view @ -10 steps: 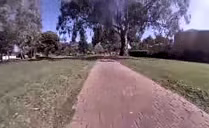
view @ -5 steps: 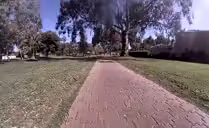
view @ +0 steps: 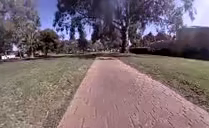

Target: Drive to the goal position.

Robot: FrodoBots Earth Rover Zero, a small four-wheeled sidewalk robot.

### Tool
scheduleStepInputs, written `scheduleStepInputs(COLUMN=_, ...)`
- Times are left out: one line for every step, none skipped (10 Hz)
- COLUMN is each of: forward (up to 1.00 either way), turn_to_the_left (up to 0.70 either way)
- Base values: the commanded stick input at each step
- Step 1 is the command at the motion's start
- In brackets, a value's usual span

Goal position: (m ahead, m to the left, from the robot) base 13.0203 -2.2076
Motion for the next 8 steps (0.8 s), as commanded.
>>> scheduleStepInputs(forward=0.7, turn_to_the_left=0.0)
scheduleStepInputs(forward=0.7, turn_to_the_left=0.0)
scheduleStepInputs(forward=0.7, turn_to_the_left=0.0)
scheduleStepInputs(forward=0.7, turn_to_the_left=0.0)
scheduleStepInputs(forward=0.7, turn_to_the_left=0.0)
scheduleStepInputs(forward=0.7, turn_to_the_left=0.0)
scheduleStepInputs(forward=0.7, turn_to_the_left=0.0)
scheduleStepInputs(forward=0.7, turn_to_the_left=0.0)
